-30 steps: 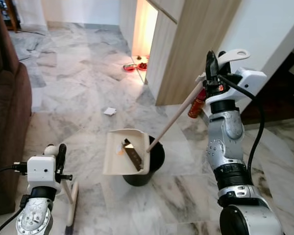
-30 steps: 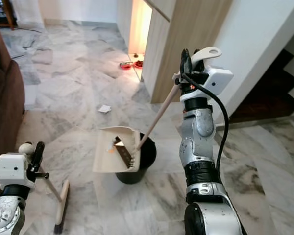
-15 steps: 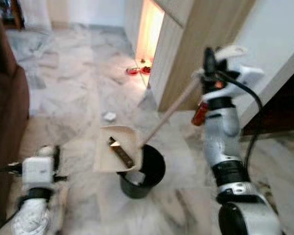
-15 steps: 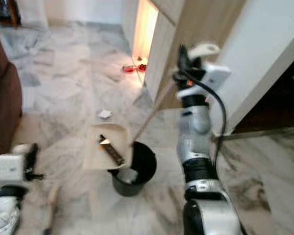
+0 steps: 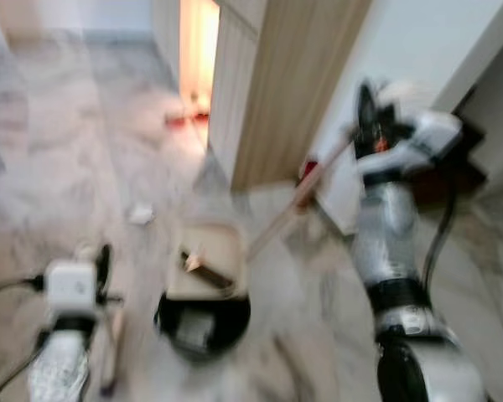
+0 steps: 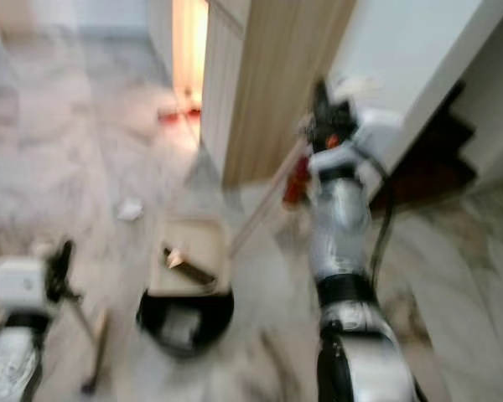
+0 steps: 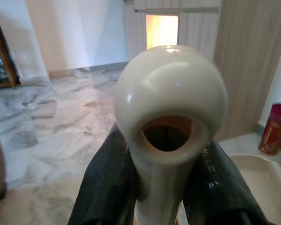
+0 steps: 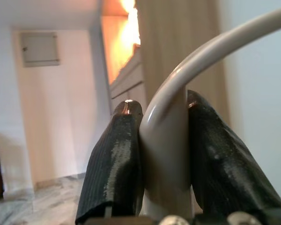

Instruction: Sweep floor

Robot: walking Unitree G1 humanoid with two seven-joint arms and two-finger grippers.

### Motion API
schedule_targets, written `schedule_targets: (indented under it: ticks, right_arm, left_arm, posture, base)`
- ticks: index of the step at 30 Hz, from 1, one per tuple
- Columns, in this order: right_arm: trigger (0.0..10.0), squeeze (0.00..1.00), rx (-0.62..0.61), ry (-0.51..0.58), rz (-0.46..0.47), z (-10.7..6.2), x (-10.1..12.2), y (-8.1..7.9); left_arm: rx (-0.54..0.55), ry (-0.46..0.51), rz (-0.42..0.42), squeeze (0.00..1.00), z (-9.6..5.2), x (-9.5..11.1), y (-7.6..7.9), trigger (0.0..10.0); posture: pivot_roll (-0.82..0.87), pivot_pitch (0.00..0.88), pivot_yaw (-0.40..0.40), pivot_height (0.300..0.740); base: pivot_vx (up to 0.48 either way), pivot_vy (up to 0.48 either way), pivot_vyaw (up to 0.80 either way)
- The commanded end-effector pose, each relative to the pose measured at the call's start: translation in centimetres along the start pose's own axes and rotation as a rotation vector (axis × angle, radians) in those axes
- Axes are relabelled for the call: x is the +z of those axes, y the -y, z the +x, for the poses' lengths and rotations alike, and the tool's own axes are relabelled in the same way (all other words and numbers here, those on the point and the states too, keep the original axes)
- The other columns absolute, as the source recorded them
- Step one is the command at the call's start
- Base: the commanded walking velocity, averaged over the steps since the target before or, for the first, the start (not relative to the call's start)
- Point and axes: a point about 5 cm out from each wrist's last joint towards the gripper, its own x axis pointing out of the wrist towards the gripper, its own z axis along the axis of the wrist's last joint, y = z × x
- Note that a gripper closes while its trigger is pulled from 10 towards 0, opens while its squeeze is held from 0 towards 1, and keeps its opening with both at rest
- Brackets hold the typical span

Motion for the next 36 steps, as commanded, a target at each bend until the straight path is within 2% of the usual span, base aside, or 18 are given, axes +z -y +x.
schedule_targets:
  ticks: [1, 17, 23, 31, 36]
  right_arm:
    - [10.0, 0.00, 0.030, 0.090, 0.025, 1.2, 1.5, -1.2]
    - [10.0, 0.00, 0.102, 0.084, -0.012, 1.3, 1.7, -1.3]
    - [10.0, 0.00, 0.123, 0.108, 0.008, 1.3, 2.0, -1.8]
    - [10.0, 0.00, 0.222, 0.138, 0.021, 0.9, 2.4, -3.1]
    - [10.0, 0.00, 0.229, 0.157, 0.053, 0.9, 2.6, -3.4]
  left_arm:
    - [0.004, 0.030, 0.021, 0.00, 0.0, 0.6, -0.3, 10.0]
    - [0.000, 0.022, 0.012, 0.00, -0.2, 0.5, 0.0, 10.0]
    - [0.003, 0.026, 0.012, 0.00, 0.0, 0.6, -0.1, 10.0]
    - [-0.031, 0.034, 0.019, 0.00, 0.1, 0.6, 0.6, 10.0]
    - [-0.033, 0.035, 0.012, 0.00, 0.2, 0.6, 0.8, 10.0]
  posture:
    - [0.18, 0.012, -0.168, 0.740]
    - [0.17, 0.019, -0.168, 0.740]
    - [0.17, 0.018, -0.165, 0.740]
    - [0.16, 0.006, -0.163, 0.740]
    - [0.16, 0.002, -0.160, 0.740]
  base:
    - [0.000, 0.000, 0.00]
    - [0.000, 0.000, 0.00]
    - [0.000, 0.000, 0.00]
    - [0.000, 0.000, 0.00]
    - [0.000, 0.000, 0.00]
